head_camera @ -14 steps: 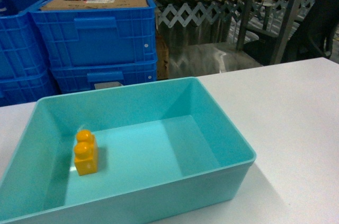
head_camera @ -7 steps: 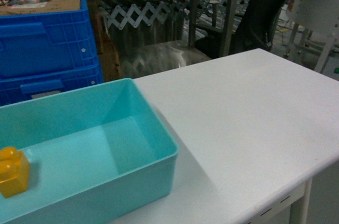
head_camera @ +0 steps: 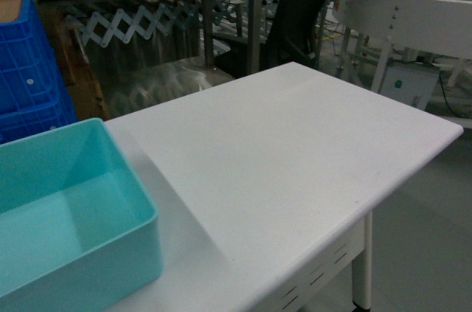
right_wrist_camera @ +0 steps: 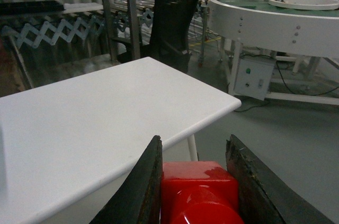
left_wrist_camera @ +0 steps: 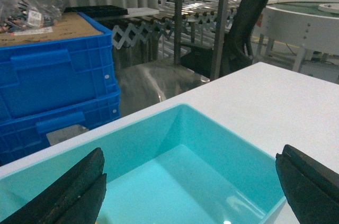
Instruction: Pick red block from blue box to shelf
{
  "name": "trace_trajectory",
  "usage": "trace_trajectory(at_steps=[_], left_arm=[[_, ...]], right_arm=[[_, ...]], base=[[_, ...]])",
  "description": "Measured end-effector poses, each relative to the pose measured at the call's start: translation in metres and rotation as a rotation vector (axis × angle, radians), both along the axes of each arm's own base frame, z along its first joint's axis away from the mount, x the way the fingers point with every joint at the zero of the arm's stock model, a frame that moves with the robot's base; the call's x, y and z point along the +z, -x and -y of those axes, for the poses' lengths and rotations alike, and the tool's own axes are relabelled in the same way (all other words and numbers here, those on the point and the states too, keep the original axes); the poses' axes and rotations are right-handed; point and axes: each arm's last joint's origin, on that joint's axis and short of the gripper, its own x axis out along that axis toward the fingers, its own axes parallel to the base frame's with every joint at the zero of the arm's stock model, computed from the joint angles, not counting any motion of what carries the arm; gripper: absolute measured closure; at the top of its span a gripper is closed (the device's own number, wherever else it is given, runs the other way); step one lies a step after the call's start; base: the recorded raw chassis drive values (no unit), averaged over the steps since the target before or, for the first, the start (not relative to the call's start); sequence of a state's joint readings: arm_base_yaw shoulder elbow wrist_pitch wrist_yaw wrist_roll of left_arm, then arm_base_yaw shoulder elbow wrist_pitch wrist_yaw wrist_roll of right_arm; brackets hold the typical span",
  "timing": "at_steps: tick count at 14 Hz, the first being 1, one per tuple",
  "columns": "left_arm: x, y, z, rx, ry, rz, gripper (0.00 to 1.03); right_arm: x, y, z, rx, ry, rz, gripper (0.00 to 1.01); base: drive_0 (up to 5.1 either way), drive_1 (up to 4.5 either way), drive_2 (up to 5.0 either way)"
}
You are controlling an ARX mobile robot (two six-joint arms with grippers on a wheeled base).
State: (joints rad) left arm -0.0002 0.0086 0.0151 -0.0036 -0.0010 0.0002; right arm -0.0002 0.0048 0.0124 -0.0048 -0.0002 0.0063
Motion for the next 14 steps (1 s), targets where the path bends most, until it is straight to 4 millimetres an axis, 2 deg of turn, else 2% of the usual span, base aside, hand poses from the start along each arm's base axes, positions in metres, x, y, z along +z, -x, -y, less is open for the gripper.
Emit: trace_trajectory(at_steps=[14], left_arm=[[0.0000, 0.0000, 0.0000, 0.000, 0.000, 0.000, 0.05]], right_arm=[[0.0000, 0.0000, 0.0000, 0.000, 0.000, 0.000, 0.72]], base=[[-1.6, -1.58, -1.6]])
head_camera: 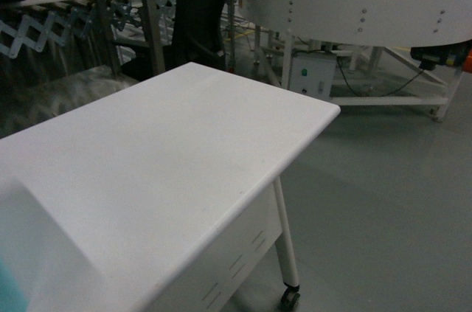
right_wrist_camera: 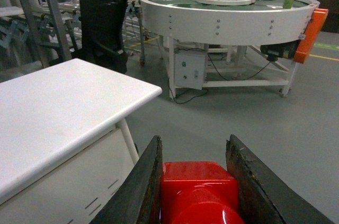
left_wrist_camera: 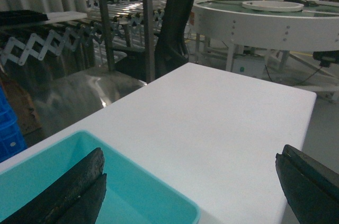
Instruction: Pick red block from blue box to shelf
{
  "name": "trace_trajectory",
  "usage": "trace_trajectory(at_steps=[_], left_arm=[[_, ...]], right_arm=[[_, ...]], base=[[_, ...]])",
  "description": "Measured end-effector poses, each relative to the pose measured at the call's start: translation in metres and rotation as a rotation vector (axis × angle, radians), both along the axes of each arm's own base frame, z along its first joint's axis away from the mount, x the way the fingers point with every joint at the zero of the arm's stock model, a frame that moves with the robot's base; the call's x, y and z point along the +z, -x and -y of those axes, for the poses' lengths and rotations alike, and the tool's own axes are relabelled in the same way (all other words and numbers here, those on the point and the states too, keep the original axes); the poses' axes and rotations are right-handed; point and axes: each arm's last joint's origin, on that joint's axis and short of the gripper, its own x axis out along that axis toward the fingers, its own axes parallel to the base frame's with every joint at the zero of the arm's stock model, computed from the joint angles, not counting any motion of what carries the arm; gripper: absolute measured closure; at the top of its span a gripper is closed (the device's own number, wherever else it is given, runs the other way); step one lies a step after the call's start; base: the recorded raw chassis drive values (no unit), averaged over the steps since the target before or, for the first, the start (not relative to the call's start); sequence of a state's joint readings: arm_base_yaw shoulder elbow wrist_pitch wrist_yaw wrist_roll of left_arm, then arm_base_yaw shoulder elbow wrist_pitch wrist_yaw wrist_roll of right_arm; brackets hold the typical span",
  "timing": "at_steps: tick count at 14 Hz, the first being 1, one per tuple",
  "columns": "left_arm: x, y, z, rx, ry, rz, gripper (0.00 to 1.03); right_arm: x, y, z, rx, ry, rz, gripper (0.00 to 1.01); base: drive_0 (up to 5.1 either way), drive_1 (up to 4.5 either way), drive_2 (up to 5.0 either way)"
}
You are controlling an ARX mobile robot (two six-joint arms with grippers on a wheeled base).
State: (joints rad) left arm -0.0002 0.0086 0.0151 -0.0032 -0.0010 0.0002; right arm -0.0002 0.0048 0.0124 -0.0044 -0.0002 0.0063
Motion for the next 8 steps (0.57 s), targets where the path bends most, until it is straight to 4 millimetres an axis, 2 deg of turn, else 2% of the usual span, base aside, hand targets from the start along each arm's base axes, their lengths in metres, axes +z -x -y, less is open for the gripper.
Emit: trace_trajectory(at_steps=[8], left_arm=[[0.0000, 0.0000, 0.0000, 0.000, 0.000, 0.000, 0.05]], right_arm=[[0.0000, 0.0000, 0.0000, 0.000, 0.000, 0.000, 0.72]], base=[[-1.5, -1.52, -1.5]])
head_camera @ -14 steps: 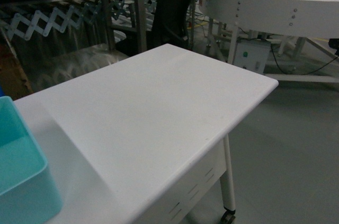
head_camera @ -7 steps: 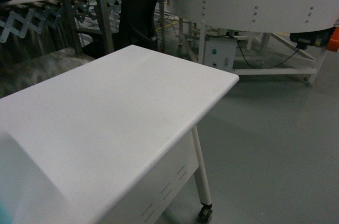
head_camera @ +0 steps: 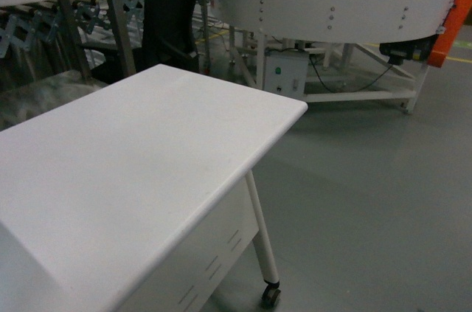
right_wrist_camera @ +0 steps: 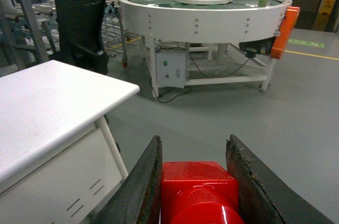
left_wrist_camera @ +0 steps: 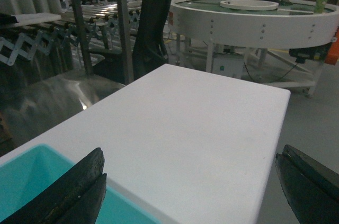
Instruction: Pick red block from blue box to shelf
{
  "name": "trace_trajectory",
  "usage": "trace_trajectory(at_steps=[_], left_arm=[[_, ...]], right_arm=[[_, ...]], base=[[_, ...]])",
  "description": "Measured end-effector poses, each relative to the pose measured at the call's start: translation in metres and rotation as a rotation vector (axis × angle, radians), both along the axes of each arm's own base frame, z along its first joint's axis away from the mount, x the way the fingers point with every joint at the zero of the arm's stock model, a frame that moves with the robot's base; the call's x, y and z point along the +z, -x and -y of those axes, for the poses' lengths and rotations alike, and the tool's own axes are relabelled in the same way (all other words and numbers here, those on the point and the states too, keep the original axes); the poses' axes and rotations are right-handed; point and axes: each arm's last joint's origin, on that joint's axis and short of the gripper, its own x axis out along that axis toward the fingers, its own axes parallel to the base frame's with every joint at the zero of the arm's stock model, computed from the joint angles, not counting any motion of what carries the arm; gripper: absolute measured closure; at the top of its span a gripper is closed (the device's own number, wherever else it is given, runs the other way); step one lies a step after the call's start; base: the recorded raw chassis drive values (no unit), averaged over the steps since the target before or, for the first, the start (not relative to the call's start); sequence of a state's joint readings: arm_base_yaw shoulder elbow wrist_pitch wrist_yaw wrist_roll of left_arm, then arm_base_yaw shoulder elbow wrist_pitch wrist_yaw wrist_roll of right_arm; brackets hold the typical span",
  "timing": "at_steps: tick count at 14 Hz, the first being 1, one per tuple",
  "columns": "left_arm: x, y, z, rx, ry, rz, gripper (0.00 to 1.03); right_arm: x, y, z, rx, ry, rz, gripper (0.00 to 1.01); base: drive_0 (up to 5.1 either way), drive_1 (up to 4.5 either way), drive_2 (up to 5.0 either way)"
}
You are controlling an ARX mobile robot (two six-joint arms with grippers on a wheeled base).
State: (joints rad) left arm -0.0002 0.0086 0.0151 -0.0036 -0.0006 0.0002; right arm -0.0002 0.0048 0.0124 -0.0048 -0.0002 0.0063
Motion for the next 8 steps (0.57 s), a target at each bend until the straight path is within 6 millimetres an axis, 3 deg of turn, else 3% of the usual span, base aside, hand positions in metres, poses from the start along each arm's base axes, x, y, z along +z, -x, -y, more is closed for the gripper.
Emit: trace_trajectory(at_steps=[8], left_arm=[[0.0000, 0.0000, 0.0000, 0.000, 0.000, 0.000, 0.05]], right_arm=[[0.0000, 0.0000, 0.0000, 0.000, 0.000, 0.000, 0.72]], base=[[-1.5, -1.54, -1.5]])
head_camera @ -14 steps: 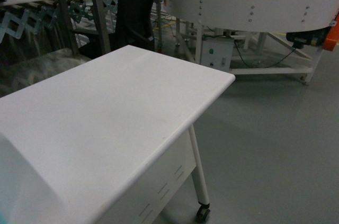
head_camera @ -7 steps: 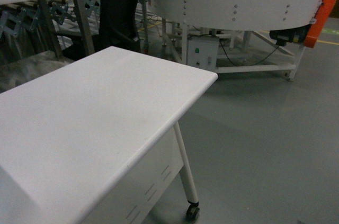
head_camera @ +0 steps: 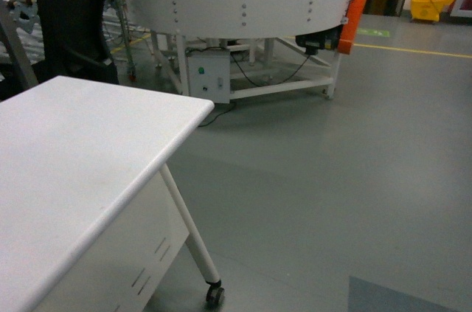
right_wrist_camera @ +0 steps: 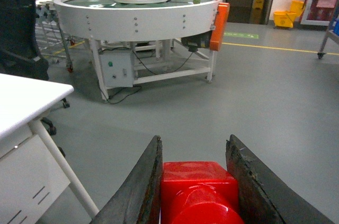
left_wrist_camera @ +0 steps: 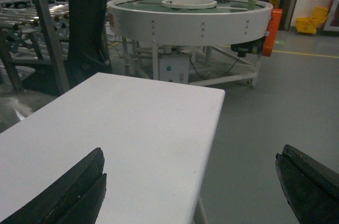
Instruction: Pick red block from blue box to shelf
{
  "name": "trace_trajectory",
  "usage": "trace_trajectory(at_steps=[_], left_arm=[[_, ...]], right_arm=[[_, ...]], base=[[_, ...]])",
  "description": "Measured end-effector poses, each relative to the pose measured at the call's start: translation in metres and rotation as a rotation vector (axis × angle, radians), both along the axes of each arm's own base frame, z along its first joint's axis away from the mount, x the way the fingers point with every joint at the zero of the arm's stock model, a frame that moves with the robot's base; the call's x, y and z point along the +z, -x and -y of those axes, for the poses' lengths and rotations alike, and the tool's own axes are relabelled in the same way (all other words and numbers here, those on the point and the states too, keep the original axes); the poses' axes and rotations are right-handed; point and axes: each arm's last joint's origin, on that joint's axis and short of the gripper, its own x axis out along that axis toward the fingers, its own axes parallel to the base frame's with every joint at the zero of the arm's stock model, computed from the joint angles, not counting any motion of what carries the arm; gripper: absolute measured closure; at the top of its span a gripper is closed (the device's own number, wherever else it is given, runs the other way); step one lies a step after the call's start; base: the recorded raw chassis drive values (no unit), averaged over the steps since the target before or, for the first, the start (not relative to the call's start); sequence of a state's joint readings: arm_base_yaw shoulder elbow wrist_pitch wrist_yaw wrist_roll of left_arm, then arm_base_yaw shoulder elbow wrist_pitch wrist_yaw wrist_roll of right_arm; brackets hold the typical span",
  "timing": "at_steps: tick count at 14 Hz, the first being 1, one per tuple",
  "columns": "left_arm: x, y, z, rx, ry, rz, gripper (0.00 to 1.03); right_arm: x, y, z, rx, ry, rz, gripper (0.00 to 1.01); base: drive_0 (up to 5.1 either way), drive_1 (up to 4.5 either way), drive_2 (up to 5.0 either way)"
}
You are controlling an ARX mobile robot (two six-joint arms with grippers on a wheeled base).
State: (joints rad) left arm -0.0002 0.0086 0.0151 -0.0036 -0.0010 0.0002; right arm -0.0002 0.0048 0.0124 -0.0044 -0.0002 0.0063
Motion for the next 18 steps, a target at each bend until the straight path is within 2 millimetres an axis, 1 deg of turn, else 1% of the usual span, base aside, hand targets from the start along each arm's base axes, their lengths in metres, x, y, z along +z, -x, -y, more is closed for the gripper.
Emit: trace_trajectory(at_steps=[16, 17, 18], left_arm=[[0.0000, 0.0000, 0.0000, 0.000, 0.000, 0.000, 0.05], [0.0000, 0.0000, 0.0000, -0.001, 0.000, 0.000, 0.05], [0.0000, 0.0000, 0.0000, 0.000, 0.000, 0.000, 0.05]], right_arm=[[0.0000, 0.0000, 0.0000, 0.000, 0.000, 0.000, 0.72], [0.0000, 0.0000, 0.0000, 0.000, 0.000, 0.000, 0.72], [-0.0001, 0.0000, 0.0000, 0.000, 0.000, -0.002, 0.72]], base=[[-1.6, -1.57, -1.6], [0.0, 0.00, 0.0], [-0.2, 4.12, -4.5]])
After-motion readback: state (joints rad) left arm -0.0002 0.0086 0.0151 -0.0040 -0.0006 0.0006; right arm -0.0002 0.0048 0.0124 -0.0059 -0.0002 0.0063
